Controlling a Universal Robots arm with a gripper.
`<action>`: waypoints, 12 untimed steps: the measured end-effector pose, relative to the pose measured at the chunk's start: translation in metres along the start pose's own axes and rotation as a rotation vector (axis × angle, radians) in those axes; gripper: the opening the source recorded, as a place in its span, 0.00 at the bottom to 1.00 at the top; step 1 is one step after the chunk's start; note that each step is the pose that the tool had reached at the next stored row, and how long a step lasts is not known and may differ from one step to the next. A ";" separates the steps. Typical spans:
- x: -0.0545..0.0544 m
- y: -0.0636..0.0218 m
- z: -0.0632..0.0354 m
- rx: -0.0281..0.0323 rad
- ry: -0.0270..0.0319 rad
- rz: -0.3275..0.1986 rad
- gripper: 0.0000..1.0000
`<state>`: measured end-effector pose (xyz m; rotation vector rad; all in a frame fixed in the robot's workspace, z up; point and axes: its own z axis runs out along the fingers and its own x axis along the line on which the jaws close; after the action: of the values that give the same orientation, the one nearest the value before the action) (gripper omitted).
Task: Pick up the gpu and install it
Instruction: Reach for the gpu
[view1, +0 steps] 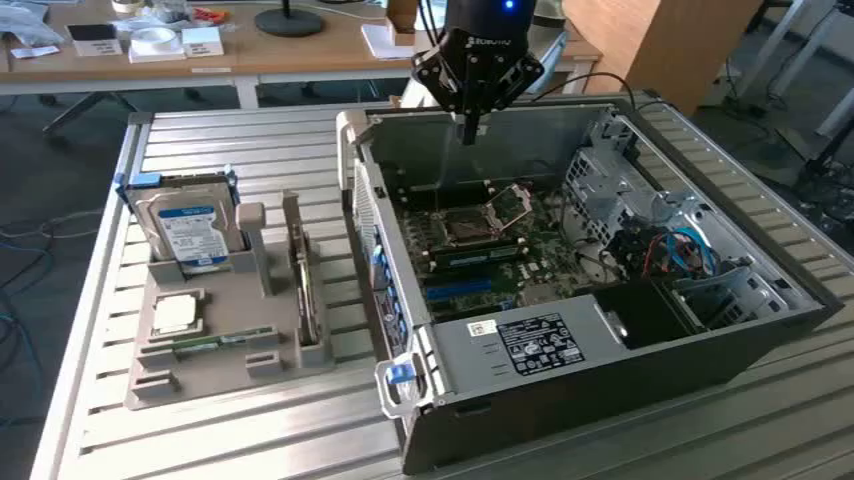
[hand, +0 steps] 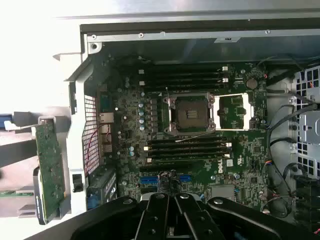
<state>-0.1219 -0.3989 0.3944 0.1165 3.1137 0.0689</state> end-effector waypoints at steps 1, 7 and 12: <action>0.000 0.0000 0.0000 0.0000 0.0000 0.000 0.11; 0.000 0.0001 -0.0015 0.0000 0.0000 0.000 0.11; 0.002 0.0000 -0.0017 0.0001 0.0002 0.000 0.11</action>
<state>-0.1235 -0.3989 0.3960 0.1168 3.1138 0.0687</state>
